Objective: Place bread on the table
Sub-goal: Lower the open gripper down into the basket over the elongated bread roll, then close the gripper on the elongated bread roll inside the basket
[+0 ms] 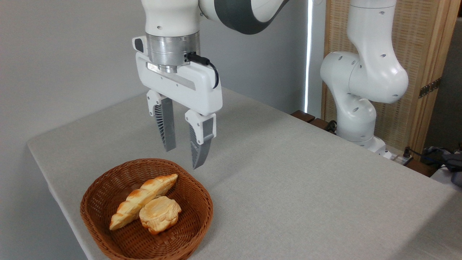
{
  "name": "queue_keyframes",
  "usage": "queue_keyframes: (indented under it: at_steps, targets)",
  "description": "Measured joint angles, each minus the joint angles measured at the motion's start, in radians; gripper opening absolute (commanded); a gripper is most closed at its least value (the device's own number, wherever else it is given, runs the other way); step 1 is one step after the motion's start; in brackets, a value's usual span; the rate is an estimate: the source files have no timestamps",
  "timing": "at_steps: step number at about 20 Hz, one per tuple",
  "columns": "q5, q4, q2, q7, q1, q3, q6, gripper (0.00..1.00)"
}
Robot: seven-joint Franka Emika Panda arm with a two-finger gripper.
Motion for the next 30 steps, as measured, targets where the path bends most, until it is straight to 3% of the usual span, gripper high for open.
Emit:
queue_keyframes:
  at_steps: [4,8,13,24,25,29,30]
  targets:
    - [0.000,0.000,0.038,0.000,-0.010,-0.012,0.075,1.00]
    - [-0.043,-0.002,0.096,0.000,-0.023,-0.028,0.171,1.00]
    - [-0.046,-0.002,0.165,0.000,-0.056,-0.039,0.276,1.00]
    - [-0.045,-0.002,0.230,0.001,-0.079,-0.054,0.336,0.99]
    - [-0.042,-0.002,0.234,0.003,-0.085,-0.054,0.336,0.96]
    - [-0.007,-0.002,0.251,0.006,-0.098,-0.054,0.336,0.44]
    - [-0.004,-0.002,0.252,0.006,-0.100,-0.054,0.336,0.35]
